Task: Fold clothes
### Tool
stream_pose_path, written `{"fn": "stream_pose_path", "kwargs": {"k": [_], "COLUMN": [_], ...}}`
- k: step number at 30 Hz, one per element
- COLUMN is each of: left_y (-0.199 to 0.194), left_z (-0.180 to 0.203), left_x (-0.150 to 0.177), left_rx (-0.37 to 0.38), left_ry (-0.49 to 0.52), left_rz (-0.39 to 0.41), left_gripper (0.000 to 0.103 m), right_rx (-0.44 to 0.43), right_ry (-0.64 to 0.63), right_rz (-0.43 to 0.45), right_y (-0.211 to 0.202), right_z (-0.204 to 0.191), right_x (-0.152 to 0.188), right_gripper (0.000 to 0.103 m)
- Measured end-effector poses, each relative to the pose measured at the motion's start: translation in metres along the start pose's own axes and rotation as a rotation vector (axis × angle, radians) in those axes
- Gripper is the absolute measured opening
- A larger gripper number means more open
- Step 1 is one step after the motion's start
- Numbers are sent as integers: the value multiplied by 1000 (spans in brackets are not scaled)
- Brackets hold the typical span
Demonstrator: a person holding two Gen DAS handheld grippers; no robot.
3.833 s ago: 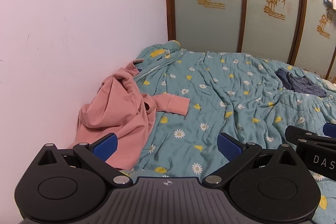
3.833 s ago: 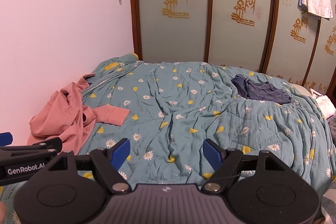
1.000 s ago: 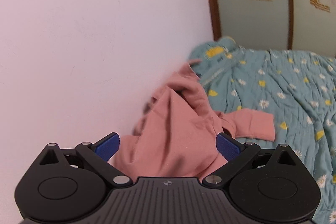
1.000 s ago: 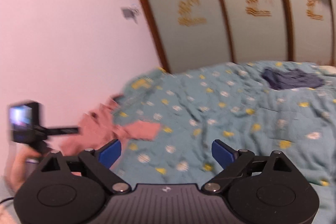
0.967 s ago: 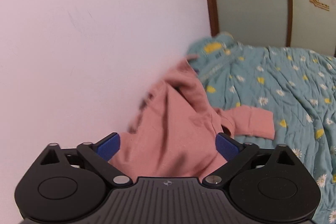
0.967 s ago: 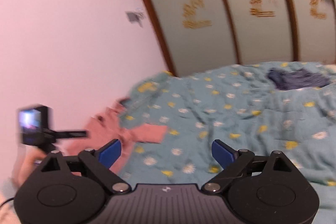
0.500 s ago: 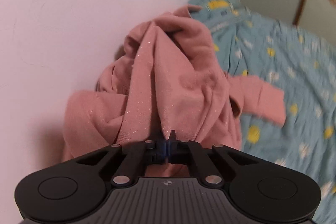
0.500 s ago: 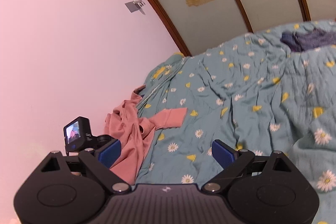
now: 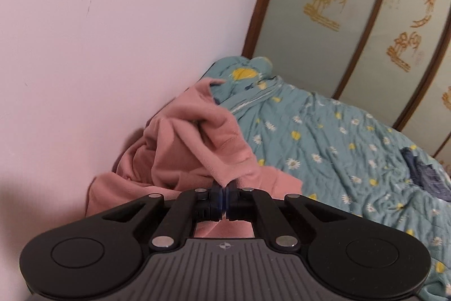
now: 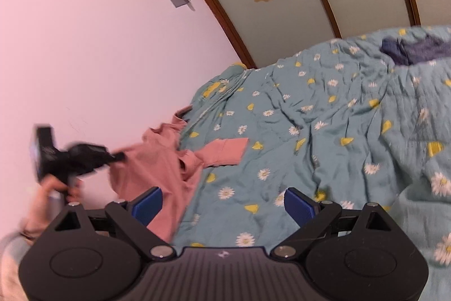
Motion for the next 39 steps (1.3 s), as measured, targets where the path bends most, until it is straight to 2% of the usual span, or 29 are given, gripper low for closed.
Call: {"fn": "stream_pose_path", "kwargs": {"k": [4,8,12,15,17,22,23,26,27,28,29,30,31,35,39], "left_y": [-30,-48,-58,-62,-66,-66,-66,-63,-62,-61,-59,-56,-54,-42,-32], "left_z": [12,27,37,39,42,46,47,48,48,47,47,46,45,47,62], "left_x": [5,14,40,57,71,93,93,96,96,96,97,96,96,88,67], "left_rx": [45,102,151,167,163,173,174,188,190,192,199,205,208,220,207], "left_ry": [57,123,162,171,184,190,191,192,193,193,188,183,180,168,162], "left_rz": [33,30,-1,-19,-27,-40,-38,-39,-40,-41,-45,-50,-55,-59,-13], "left_gripper": [2,2,2,2,2,2,2,2,2,2,2,2,2,2,2], "right_rx": [-70,-103,-174,-214,-216,-180,-169,-146,-146,-144,-142,-157,-169,-203,-153], "right_ry": [-23,-53,-155,-101,-72,-56,-57,66,93,111,128,127,122,103,100], "right_rz": [-21,-30,-109,-192,-209,-303,-319,-450,-465,-473,-481,-486,-477,-421,-223], "right_y": [10,22,50,78,97,180,194,263,276,286,296,302,302,292,248], "right_z": [4,0,-20,-33,-42,-76,-80,-85,-85,-85,-86,-88,-90,-100,-91], "right_x": [2,-1,-8,-22,-31,-35,-32,-21,-21,-22,-22,-23,-27,-50,-123], "right_gripper": [93,93,93,93,93,91,87,79,76,63,31,13,6,5,5]}}
Point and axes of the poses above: each gripper's, at about its wrist camera, not at the fingertips, and y roughly the way its jaws point, z to its right, x to its underside, the point moved 2 cm from there along y, roughly the way its jaws point, and after that the axes turned 13 degrees about y, right-handed, at the moved point
